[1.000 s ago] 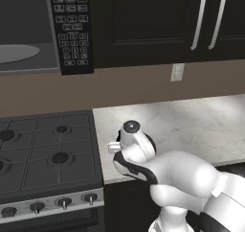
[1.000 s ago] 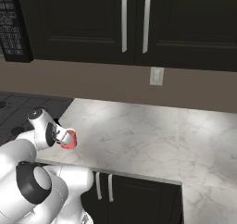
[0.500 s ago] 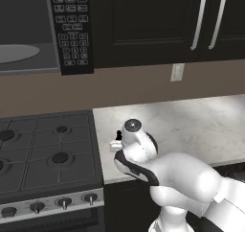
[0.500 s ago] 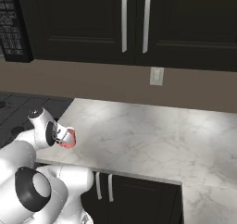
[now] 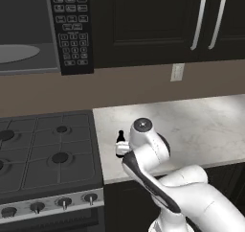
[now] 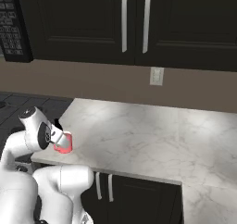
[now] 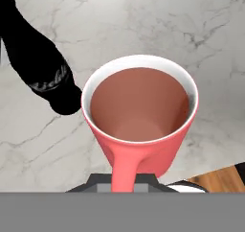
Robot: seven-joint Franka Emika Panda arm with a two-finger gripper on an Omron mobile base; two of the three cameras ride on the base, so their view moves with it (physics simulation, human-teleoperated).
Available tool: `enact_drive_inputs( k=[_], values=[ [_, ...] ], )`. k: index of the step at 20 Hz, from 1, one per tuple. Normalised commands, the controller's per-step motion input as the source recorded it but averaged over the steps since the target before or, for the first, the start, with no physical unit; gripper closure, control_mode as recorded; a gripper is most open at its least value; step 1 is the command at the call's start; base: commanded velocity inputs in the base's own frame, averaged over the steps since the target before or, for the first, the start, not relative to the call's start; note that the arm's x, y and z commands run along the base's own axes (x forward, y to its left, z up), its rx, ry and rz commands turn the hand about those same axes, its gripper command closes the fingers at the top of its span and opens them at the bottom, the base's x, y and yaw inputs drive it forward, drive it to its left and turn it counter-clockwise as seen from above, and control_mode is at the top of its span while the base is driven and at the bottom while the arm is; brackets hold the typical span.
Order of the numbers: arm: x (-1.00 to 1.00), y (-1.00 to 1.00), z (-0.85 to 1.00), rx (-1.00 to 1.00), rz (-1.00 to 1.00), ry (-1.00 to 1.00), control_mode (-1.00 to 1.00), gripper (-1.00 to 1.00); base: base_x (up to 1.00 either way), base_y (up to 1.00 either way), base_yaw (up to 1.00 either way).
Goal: Place the microwavable item in the microwave. Then, close the microwave door and press the start button.
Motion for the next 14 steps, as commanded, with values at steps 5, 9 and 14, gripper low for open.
enact_drive_inputs(
  k=[5,9,14],
  values=[
    [-0.41,-0.22,0.76,0.00,0.00,-0.23,-1.00,1.00,0.00,0.00,0.00],
    [-0.24,-0.11,1.00,0.00,0.00,-0.30,-1.00,1.00,0.00,0.00,0.00],
    [-0.36,-0.15,1.00,0.00,0.00,-0.16,-1.00,1.00,0.00,0.00,0.00]
  ],
)
